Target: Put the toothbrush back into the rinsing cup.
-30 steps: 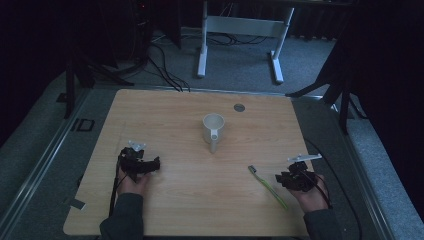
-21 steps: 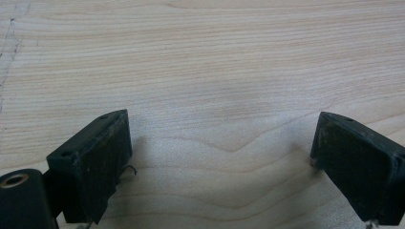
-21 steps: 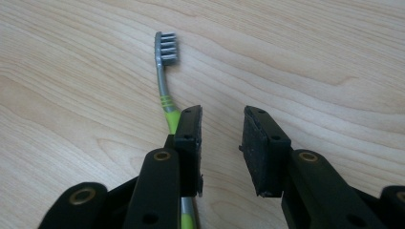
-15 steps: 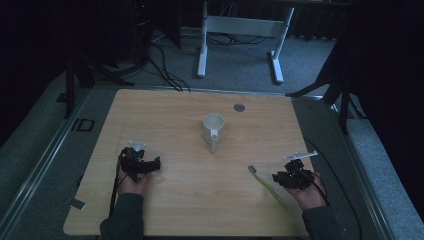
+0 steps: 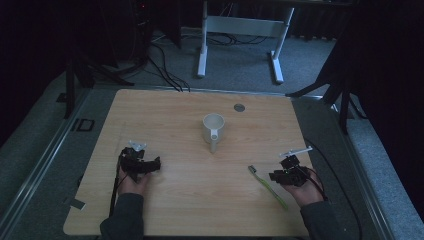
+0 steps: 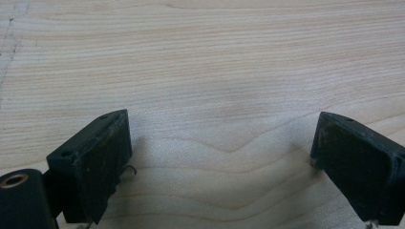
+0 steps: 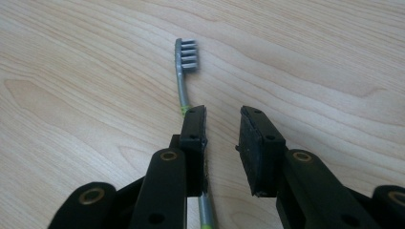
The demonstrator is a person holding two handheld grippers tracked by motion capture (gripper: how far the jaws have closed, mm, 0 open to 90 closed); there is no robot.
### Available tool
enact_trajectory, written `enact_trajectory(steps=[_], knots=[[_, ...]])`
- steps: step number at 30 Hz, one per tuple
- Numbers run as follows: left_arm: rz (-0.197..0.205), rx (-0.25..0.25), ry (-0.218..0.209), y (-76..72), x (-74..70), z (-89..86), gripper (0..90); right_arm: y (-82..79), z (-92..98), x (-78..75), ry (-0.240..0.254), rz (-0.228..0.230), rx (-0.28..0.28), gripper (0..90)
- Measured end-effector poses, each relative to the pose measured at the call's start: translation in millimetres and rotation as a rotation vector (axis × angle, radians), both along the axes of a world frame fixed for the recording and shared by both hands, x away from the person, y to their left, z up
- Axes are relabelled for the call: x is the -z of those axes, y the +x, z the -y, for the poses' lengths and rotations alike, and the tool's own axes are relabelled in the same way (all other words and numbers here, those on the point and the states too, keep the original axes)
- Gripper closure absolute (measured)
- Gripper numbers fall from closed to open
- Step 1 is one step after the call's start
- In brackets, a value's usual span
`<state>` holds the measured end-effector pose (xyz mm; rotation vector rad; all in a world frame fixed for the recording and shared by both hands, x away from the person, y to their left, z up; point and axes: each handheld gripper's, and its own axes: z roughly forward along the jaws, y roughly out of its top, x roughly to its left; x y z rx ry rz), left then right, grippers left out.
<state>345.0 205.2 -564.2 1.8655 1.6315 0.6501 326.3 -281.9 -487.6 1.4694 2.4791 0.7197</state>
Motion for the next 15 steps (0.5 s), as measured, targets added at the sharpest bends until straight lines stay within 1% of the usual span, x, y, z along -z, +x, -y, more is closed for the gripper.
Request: enact_trajectory(steps=[15], knots=[[-0.001, 0.001, 0.001, 0.0, 0.0, -0.1, 6.9, 5.6, -7.5, 1.7, -0.022, -0.035, -0.036, 72.2]])
